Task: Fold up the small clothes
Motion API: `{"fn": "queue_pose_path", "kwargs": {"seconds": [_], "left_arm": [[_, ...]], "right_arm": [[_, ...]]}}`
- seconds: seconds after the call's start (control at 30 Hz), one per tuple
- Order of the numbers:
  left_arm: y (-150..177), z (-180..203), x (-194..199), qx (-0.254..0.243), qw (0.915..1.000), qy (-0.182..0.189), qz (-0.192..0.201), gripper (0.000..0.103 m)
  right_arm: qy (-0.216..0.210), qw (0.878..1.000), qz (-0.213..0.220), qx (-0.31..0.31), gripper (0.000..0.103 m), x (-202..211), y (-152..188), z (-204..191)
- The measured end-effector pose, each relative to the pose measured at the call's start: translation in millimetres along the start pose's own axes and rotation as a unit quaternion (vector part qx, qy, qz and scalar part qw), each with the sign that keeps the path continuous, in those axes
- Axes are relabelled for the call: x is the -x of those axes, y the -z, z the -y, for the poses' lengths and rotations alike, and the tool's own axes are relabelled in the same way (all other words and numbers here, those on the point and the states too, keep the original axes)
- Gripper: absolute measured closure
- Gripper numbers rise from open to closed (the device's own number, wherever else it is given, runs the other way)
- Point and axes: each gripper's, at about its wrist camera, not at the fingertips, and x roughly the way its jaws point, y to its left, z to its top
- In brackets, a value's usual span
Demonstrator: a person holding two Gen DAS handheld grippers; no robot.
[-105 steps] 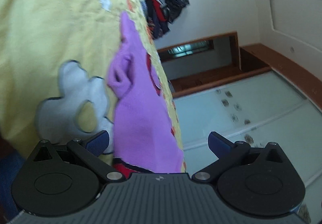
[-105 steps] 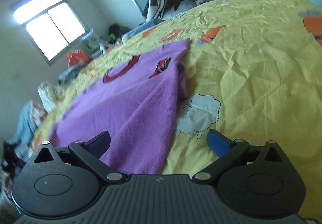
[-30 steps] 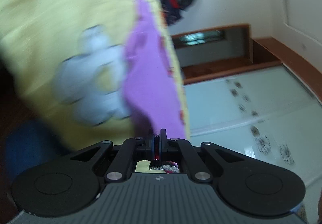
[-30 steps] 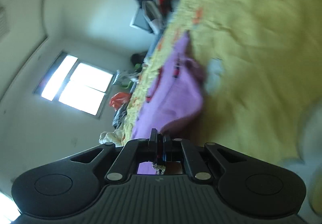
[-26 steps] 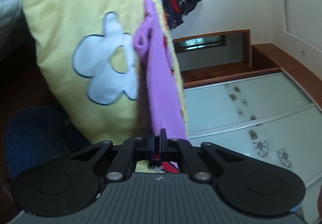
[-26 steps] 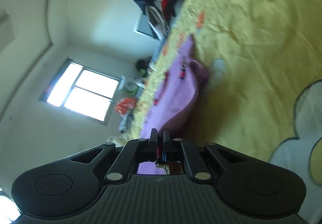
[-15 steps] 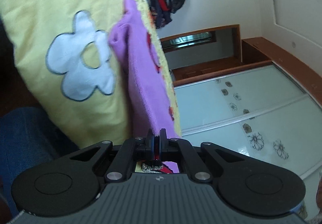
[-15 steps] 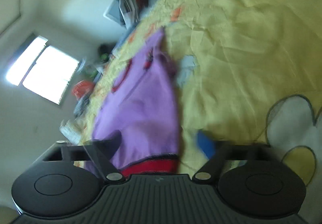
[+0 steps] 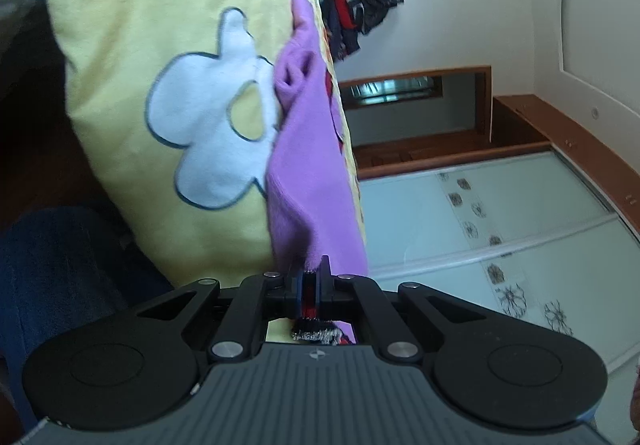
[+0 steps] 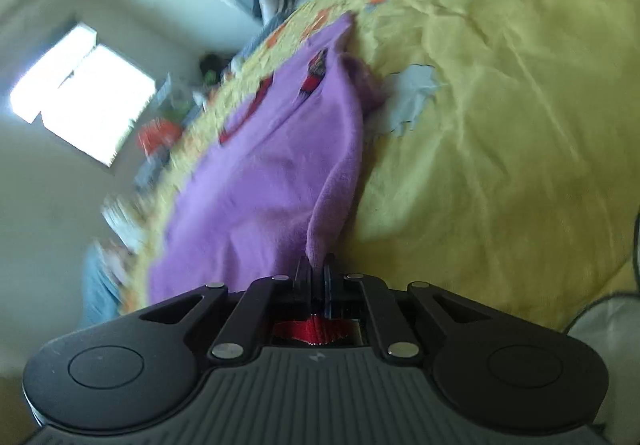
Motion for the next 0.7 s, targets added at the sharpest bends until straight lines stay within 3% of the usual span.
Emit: {"fn": "queue_pose_path", "kwargs": {"seconds": [0.17, 0.3, 0.4, 0.5, 0.7], "left_arm": [[7.8, 5.0, 5.2, 0.001, 0.9990, 0.044, 0.011, 0.100], [14.4, 25.9, 22.1, -0.009, 0.9965, 0.078, 0.028, 0.100], [21.2, 41.2, 37.4, -0.019, 0.9956, 0.084, 0.038, 0.100], [30.7, 53.0, 52.8, -0.029, 0.9947, 0.090, 0.041, 0.100], [64.7, 49.7, 72.2, -0.005, 0.9970, 0.075, 0.019, 0.100]], "right_arm": [[-0.111, 0.991, 0.032, -0.071, 0.098, 22.0, 0.4, 5.5], [-0.159, 0.982, 0.058, -0.085, 0.098, 43.8, -0.1, -7.8], [-0.186, 0.978, 0.068, -0.073, 0.098, 63.3, -1.5, -23.8], [-0.204, 0.976, 0.068, -0.047, 0.098, 82.9, 0.5, -42.3], [-0.172, 0.981, 0.050, -0.073, 0.098, 102.7, 21.5, -24.6]]}}
